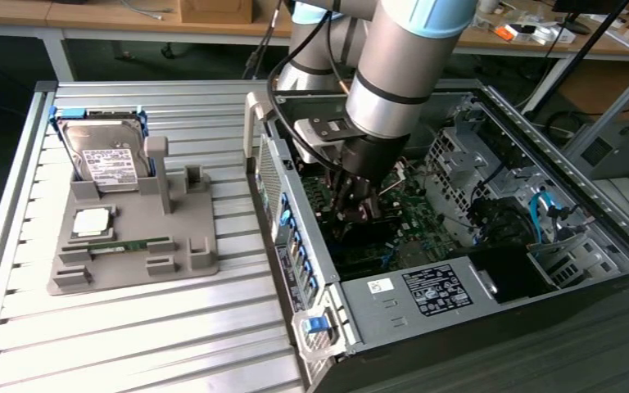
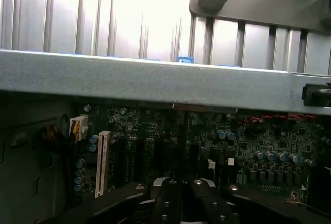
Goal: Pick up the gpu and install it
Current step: 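Press down on the gpu until it lock into place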
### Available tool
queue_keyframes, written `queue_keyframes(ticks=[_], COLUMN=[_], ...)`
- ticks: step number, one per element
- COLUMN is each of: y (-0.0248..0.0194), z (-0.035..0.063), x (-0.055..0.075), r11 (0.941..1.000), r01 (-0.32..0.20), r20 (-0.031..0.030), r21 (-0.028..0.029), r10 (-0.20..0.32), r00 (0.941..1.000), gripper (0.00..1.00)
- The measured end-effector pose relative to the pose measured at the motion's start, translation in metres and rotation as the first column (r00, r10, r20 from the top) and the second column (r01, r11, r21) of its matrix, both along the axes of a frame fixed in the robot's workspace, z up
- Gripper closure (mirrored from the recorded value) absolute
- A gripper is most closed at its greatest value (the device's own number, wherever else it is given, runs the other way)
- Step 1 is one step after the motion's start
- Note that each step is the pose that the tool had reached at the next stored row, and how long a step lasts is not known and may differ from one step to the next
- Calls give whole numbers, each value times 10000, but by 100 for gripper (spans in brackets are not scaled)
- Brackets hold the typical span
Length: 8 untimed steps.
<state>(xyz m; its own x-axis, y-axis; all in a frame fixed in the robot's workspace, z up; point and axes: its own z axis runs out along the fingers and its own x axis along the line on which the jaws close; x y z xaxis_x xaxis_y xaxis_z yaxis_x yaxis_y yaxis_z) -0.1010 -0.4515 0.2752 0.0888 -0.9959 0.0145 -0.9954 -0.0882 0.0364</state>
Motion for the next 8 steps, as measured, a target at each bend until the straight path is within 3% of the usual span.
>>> queue_keyframes(ticks=[8], y=[25], z=[-5], x=[0], r11=[9997], r01=[-260], r20=[-1], r21=[-1], r10=[260], r00=[9997], gripper=[89])
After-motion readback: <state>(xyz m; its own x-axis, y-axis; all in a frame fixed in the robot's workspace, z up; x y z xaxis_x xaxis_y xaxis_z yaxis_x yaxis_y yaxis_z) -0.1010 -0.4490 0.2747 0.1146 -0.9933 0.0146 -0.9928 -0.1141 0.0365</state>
